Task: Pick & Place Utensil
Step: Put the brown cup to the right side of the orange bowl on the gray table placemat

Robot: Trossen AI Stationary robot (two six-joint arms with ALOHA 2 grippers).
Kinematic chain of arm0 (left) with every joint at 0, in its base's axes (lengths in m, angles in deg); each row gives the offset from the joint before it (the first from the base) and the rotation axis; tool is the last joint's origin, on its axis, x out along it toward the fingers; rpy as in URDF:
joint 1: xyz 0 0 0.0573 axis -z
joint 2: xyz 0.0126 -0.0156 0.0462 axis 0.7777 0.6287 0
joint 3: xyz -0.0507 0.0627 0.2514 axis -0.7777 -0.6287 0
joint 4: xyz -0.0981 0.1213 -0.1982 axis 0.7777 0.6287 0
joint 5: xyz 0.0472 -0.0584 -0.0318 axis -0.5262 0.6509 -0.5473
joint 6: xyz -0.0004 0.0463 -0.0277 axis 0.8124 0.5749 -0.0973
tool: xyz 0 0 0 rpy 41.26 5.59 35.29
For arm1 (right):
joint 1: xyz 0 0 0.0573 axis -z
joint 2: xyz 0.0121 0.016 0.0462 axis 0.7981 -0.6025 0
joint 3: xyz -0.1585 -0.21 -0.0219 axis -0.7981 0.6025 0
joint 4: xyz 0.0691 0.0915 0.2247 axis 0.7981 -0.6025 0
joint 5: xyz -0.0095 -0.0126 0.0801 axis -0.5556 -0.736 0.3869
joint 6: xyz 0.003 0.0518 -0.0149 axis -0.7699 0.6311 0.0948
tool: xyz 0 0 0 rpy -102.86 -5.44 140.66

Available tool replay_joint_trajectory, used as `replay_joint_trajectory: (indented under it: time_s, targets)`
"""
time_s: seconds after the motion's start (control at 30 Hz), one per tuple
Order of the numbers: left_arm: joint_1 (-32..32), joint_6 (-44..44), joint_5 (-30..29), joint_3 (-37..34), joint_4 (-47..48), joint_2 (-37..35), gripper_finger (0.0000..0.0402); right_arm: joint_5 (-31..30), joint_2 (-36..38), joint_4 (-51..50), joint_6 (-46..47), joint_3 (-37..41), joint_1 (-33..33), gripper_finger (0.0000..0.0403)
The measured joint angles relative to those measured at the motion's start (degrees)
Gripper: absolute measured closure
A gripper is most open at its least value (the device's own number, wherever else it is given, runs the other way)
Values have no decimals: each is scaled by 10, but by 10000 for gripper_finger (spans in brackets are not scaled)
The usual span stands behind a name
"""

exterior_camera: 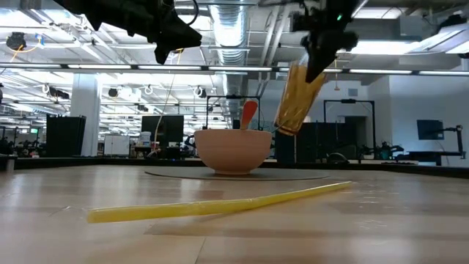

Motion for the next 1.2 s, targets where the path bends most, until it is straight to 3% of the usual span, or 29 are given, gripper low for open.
replay_joint_trajectory:
  time_s: [0.17,0.33,0.5,0.8,0.97,1.2]
  targets:
    - [0,0,0,0,1,0,326,67,-35,35,-44,0,56,401]
    - [0,0,0,0,1,0,326,117,-82,20,-81,1,70,399]
    - [0,0,0,0,2,1,326,99,-106,7,-92,-22,64,398]
    - [0,0,0,0,2,1,326,117,-156,3,-93,-44,69,379]
    - [0,0,0,0,2,1,326,82,-185,2,-93,-44,69,366]
    - [3,0,0,0,3,1,326,78,-187,0,-93,-47,60,343]
